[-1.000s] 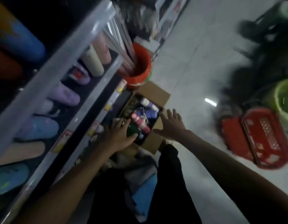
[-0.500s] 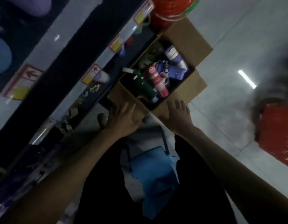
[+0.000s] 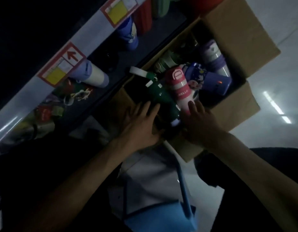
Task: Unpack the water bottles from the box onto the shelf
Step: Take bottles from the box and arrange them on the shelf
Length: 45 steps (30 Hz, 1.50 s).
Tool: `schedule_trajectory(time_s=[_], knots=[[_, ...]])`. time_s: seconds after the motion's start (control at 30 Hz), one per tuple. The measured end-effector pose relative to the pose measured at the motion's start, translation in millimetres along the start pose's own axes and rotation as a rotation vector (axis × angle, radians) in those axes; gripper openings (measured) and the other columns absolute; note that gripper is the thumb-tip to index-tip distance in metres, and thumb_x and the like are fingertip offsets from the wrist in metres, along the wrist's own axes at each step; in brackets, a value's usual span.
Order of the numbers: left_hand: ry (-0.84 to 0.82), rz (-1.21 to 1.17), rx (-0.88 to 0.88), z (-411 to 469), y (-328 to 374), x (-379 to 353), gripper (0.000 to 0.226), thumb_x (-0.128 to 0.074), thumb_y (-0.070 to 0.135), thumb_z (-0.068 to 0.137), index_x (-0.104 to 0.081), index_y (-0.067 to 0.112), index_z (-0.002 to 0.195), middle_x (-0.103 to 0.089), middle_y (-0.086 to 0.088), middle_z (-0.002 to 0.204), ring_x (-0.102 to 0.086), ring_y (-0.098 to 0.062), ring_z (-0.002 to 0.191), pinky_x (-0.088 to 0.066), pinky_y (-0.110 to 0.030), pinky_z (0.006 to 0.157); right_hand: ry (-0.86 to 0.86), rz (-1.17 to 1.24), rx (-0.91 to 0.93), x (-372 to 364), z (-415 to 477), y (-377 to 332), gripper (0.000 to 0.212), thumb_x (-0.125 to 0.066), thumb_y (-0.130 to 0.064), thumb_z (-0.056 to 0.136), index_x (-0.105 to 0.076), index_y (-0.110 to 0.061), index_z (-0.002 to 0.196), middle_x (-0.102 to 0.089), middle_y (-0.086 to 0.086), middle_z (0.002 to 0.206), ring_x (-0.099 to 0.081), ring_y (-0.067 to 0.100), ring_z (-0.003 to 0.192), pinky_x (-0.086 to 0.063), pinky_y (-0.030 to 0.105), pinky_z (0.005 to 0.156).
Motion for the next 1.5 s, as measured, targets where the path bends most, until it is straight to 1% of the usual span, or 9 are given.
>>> schedule_trajectory(time_s=[0.1,0.27,0.4,0.5,0.57,0.73,0.9,1.1,1.5], knots=[[0.093,0.157,-0.099,27,-8,4,0.093,-0.037,0.068,0.080,-0.020,0.025,0.161,-0.020,-0.011,0.167,-0.016,-0.034,0.153,-0.013,-0.060,0.122,0.015,-0.060,0.066,12,31,3,0.082,-0.060,-0.052,0.093,-0.022,-0.023,0.159,-0.027,0.015,0.160,-0.031,0.038,0.145,-0.036,0.049,0.112],[0.272,0.196,-0.122,23,-22,16,0.091,-0.035,0.068,0.080,-0.023,0.026,0.160,-0.026,-0.008,0.165,-0.022,-0.033,0.151,-0.018,-0.062,0.121,0.102,-0.190,0.054,19,22,15,0.089,-0.054,-0.055,0.096,-0.005,-0.021,0.162,-0.012,0.022,0.164,-0.020,0.038,0.150,-0.029,0.048,0.119],[0.337,0.230,-0.140,0,-13,16,0.088,-0.045,0.067,0.087,-0.016,0.029,0.161,-0.020,-0.005,0.167,-0.017,-0.029,0.153,-0.015,-0.059,0.122,0.185,-0.181,0.051,15,-1,-5,0.086,-0.055,-0.051,0.097,-0.009,-0.021,0.162,-0.017,0.021,0.163,-0.021,0.039,0.150,-0.029,0.048,0.119],[0.361,0.230,-0.124,-24,-11,9,0.087,-0.050,0.066,0.089,-0.017,0.029,0.161,-0.021,-0.005,0.166,-0.018,-0.028,0.152,-0.018,-0.058,0.121,0.257,-0.146,0.063,11,-19,-20,0.085,-0.074,-0.044,0.083,-0.039,-0.013,0.154,-0.045,0.028,0.142,-0.046,0.049,0.130,-0.044,0.056,0.102],[0.379,0.211,-0.089,-38,-11,5,0.088,-0.051,0.066,0.089,-0.017,0.028,0.161,-0.020,-0.005,0.166,-0.019,-0.029,0.152,-0.018,-0.056,0.122,0.344,-0.124,0.039,12,-31,-24,0.079,-0.076,-0.041,0.080,-0.047,-0.014,0.148,-0.054,0.024,0.130,-0.054,0.046,0.117,-0.049,0.052,0.091],[0.441,0.014,-0.003,-81,-14,-6,0.086,-0.054,0.065,0.090,-0.020,0.030,0.160,-0.022,-0.002,0.166,-0.021,-0.029,0.152,-0.022,-0.047,0.120,0.472,-0.104,-0.051,10,-66,-41,0.073,-0.065,-0.048,0.083,-0.044,-0.023,0.148,-0.056,0.014,0.128,-0.055,0.037,0.115,-0.047,0.044,0.093],[0.453,-0.133,0.009,-124,-20,-2,0.085,-0.056,0.064,0.088,-0.024,0.031,0.160,-0.024,0.004,0.165,-0.027,-0.024,0.150,-0.033,-0.043,0.118,0.433,-0.029,-0.091,4,-104,-46,0.080,-0.059,-0.054,0.087,-0.030,-0.021,0.155,-0.043,0.012,0.145,-0.041,0.034,0.133,-0.037,0.042,0.107],[0.438,-0.260,-0.022,-144,-21,19,0.079,-0.062,0.054,0.092,-0.027,0.029,0.159,-0.033,0.006,0.158,-0.039,-0.018,0.143,-0.041,-0.035,0.111,0.399,0.007,-0.112,21,-140,-36,0.078,-0.056,-0.061,0.087,-0.033,-0.025,0.153,-0.040,0.014,0.150,-0.039,0.033,0.138,-0.033,0.043,0.114],[0.548,0.039,-0.142,-121,15,84,0.079,-0.055,0.064,0.091,-0.026,0.035,0.157,-0.034,0.011,0.158,-0.037,-0.018,0.145,-0.039,-0.041,0.112,0.432,-0.113,-0.062,86,-136,-17,0.070,-0.051,-0.058,0.094,-0.031,-0.030,0.155,-0.035,0.013,0.154,-0.034,0.036,0.141,-0.035,0.047,0.114]])
Point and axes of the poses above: each hand's wrist, its own z-axis towards the middle knuckle, its own x-axis out of the back of the hand, y = z × x, the point moved 7 cm from there along z, towards the middle knuckle
